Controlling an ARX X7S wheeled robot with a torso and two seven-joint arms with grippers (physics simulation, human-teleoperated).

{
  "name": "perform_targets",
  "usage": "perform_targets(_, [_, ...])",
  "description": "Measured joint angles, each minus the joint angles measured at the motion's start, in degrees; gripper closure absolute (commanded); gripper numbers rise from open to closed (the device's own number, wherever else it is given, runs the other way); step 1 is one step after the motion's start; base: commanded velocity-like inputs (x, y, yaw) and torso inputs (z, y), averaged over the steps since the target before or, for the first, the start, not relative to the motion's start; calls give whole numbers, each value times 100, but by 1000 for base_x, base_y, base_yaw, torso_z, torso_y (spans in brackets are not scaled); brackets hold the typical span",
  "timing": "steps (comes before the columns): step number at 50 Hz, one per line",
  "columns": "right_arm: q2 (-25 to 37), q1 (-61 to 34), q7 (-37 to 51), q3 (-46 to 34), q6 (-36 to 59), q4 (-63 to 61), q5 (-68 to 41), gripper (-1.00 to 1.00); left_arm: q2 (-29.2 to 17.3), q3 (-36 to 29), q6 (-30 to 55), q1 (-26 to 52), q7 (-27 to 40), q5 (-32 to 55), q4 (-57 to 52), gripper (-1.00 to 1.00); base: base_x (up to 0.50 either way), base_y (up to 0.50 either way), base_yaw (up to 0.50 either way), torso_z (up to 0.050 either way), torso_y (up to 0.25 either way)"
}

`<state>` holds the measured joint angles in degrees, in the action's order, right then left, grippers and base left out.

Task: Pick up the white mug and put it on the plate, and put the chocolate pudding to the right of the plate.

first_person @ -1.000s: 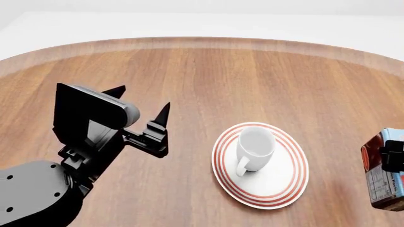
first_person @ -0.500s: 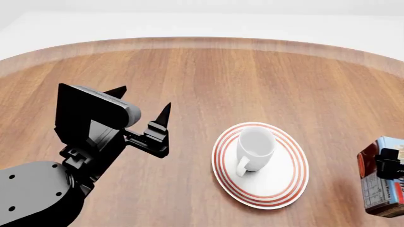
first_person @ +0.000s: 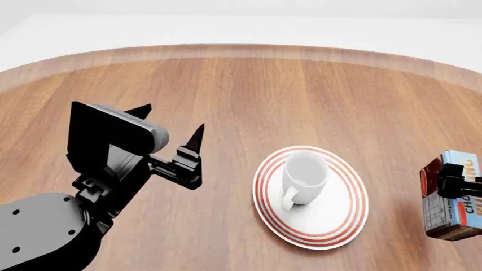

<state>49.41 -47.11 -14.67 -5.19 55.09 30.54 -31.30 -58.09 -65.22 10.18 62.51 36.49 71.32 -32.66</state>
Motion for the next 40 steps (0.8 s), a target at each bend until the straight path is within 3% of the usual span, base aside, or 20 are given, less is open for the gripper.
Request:
perform_targets(18, [-500,-789,-255,-623,-964,1666,634,100,36,-18,15,-48,-34,-26,74,-100,0,0,0,0,0])
perform_targets(19, [-526,-840,-274,-656,-1040,1797,675,-100,39,-18,17,-48,-35,-27,77,-100,0,0,0,0,0])
perform_targets(29, [-724,-1183,-461,-893,-1617,2731,991,-100,63,-24,41,-56,-43,-27,104,-100,0,0,0,0,0])
perform_targets(40, [-805,-1211,-494,-959,-1772,2946,1073,-100,79,-23,62,-60,-40,-26,110,-100,0,0,0,0,0])
